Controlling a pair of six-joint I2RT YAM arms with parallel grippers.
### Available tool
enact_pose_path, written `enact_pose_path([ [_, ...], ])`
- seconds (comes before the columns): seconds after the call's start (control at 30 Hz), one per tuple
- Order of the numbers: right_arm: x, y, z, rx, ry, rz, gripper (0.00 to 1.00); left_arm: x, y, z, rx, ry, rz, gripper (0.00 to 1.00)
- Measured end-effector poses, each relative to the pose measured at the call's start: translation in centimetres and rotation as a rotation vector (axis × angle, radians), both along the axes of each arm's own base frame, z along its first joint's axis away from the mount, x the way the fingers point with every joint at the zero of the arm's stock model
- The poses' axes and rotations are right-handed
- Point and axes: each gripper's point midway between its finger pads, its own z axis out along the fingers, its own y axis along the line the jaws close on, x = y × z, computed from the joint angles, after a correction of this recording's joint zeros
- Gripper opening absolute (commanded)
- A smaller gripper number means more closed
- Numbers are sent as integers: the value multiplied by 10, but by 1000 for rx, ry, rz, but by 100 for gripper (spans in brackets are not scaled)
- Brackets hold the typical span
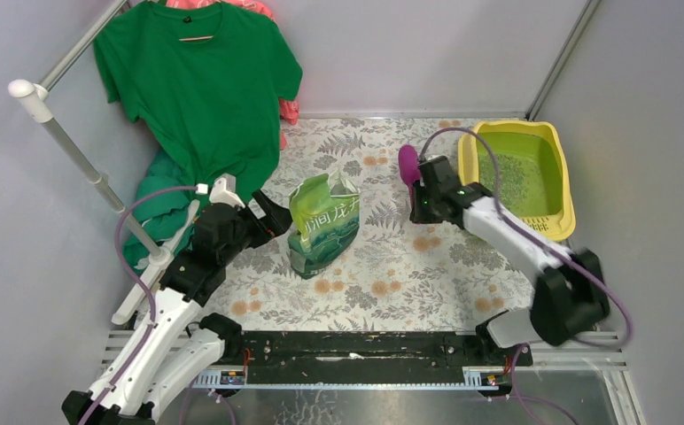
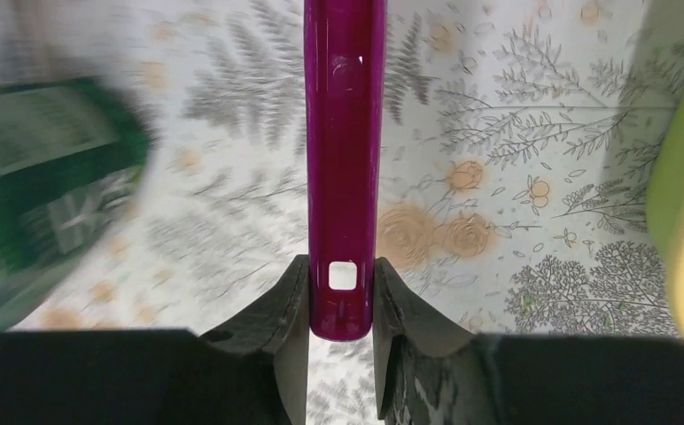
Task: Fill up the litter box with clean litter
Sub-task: Pick up the spatula from the center of the board.
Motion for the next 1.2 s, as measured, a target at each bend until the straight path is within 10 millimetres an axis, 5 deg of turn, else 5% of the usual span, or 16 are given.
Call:
enact_pose_path([
  [0.13,-24,12,88,161,-180,104,0,-12,-14,13,-39,-27,-105,99],
  [0.23,-60,20,149,317,-299,216,0,-28,-29,31,-101,-77,-214,99],
  [0.37,-120,34,196,505,-344,404,0,-53,-51,64,-220,-162,-379,98],
  [0.53,-169,48,207,640,-252,583,0,-84,-64,92,-309,-227,-536,99],
  [0.77,-204,65,213,767,-128,740,0,-109,-67,135,-349,-348,-638,99],
  [1.0,-222,79,229,802,-106,870,0,-99,-72,140,-402,-249,-613,99],
  [1.2,-212,96,235,703,-155,926,0,-83,-68,164,-378,-141,-511,99],
])
